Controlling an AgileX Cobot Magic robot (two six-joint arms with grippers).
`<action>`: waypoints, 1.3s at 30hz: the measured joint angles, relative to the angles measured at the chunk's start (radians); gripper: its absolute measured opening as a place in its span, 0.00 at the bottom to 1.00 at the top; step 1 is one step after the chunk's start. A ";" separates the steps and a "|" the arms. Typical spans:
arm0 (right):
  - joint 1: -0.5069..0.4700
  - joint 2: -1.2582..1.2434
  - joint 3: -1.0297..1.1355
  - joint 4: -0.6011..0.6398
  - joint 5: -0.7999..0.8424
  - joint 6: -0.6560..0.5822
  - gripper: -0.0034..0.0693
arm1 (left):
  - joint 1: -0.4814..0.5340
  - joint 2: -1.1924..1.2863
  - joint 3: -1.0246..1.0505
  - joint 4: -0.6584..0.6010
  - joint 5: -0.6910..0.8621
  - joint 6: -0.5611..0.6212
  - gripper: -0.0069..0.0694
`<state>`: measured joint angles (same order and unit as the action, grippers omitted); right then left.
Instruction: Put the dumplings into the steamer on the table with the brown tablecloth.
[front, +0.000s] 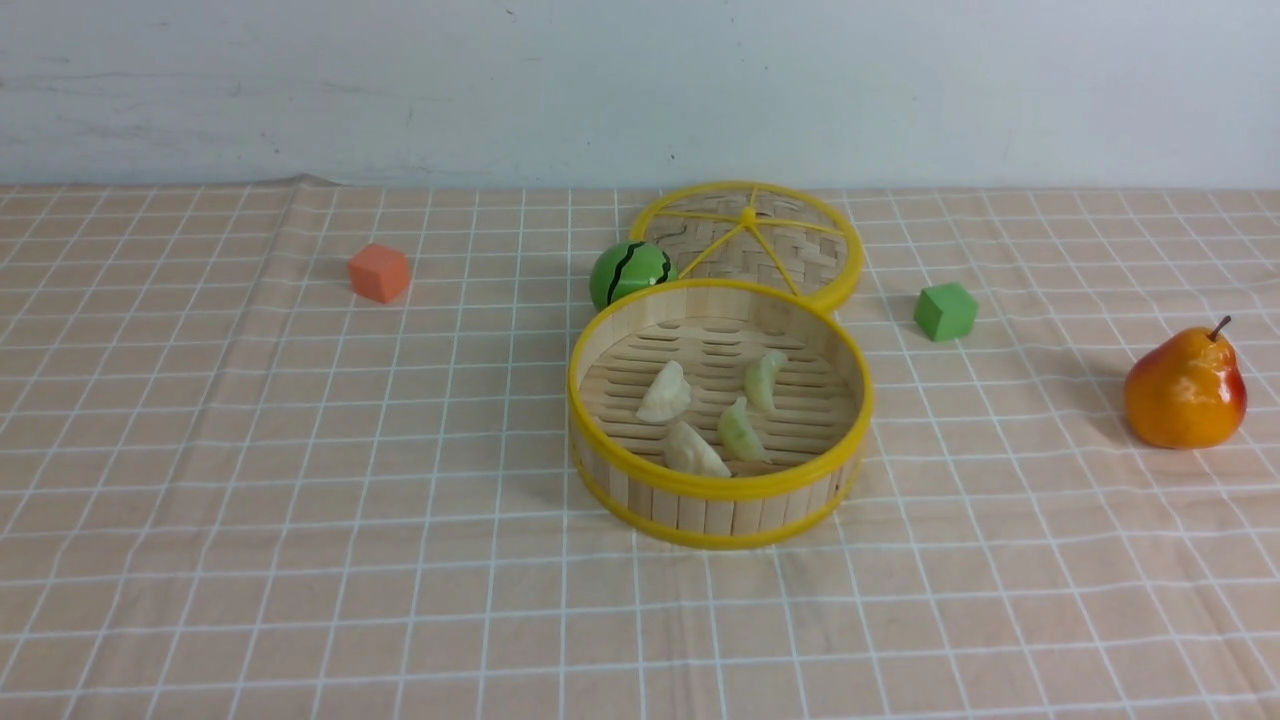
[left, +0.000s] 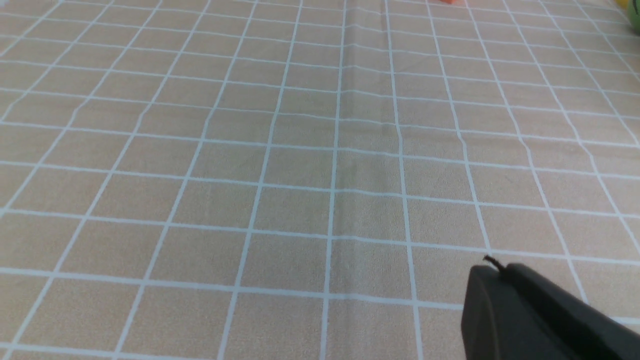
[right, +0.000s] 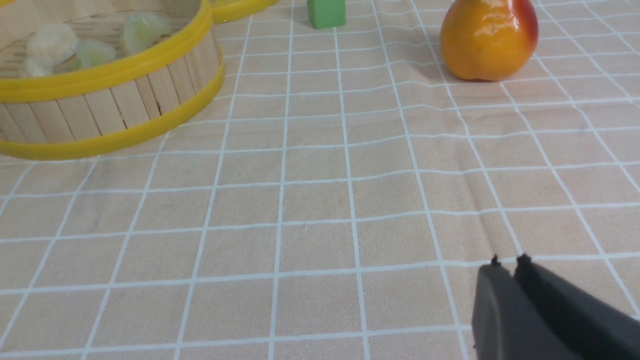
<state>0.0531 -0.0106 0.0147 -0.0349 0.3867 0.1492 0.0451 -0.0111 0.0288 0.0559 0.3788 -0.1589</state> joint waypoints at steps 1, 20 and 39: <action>0.000 0.000 0.000 0.000 0.000 0.000 0.11 | 0.000 0.000 0.000 -0.003 0.000 0.001 0.07; 0.000 0.000 0.000 0.000 0.000 0.000 0.13 | 0.000 0.000 0.000 -0.045 -0.003 0.003 0.07; 0.000 0.000 0.000 0.000 0.000 0.000 0.14 | 0.000 0.000 0.000 -0.045 -0.006 0.004 0.07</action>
<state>0.0531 -0.0106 0.0147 -0.0349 0.3867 0.1492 0.0451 -0.0111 0.0288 0.0104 0.3730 -0.1548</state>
